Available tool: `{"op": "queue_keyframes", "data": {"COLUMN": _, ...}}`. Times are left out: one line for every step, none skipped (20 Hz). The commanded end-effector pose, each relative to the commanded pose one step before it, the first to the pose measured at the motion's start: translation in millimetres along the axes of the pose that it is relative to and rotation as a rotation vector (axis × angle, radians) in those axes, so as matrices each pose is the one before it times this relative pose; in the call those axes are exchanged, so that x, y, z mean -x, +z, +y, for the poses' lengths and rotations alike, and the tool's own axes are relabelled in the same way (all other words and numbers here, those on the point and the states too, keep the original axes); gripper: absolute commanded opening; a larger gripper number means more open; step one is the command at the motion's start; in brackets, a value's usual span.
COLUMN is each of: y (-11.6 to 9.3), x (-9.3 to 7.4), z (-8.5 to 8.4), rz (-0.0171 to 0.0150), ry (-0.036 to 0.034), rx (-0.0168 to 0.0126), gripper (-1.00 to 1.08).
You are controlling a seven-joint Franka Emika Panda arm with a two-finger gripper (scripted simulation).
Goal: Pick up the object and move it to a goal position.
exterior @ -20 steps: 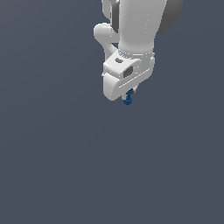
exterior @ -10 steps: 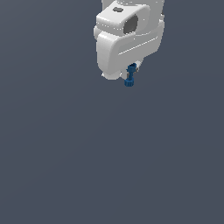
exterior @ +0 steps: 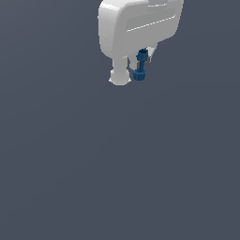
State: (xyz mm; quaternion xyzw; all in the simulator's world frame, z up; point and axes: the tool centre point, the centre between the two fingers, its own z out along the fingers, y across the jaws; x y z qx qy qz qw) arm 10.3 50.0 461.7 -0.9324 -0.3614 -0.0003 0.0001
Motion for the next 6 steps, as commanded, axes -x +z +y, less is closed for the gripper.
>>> {"op": "queue_keyframes", "data": {"y": -5.49, "x": -0.47, "z": 0.95, "rz": -0.00051, "ry": 0.00014, "rx": -0.00021, "gripper": -1.0}}
{"op": "queue_keyframes", "data": {"y": -1.34, "x": -0.15, "z": 0.24, "rz": 0.0, "ry": 0.0, "rx": 0.0, "gripper": -1.0}}
{"op": "queue_keyframes", "data": {"y": -1.03, "x": -0.12, "z": 0.19, "rz": 0.0, "ry": 0.0, "rx": 0.0, "gripper": -1.0}}
{"op": "queue_keyframes", "data": {"y": -0.73, "x": -0.09, "z": 0.14, "rz": 0.0, "ry": 0.0, "rx": 0.0, "gripper": -1.0}}
{"op": "queue_keyframes", "data": {"y": -0.43, "x": -0.05, "z": 0.08, "rz": 0.0, "ry": 0.0, "rx": 0.0, "gripper": -1.0}}
{"op": "queue_keyframes", "data": {"y": -0.14, "x": -0.02, "z": 0.03, "rz": 0.0, "ry": 0.0, "rx": 0.0, "gripper": -1.0}}
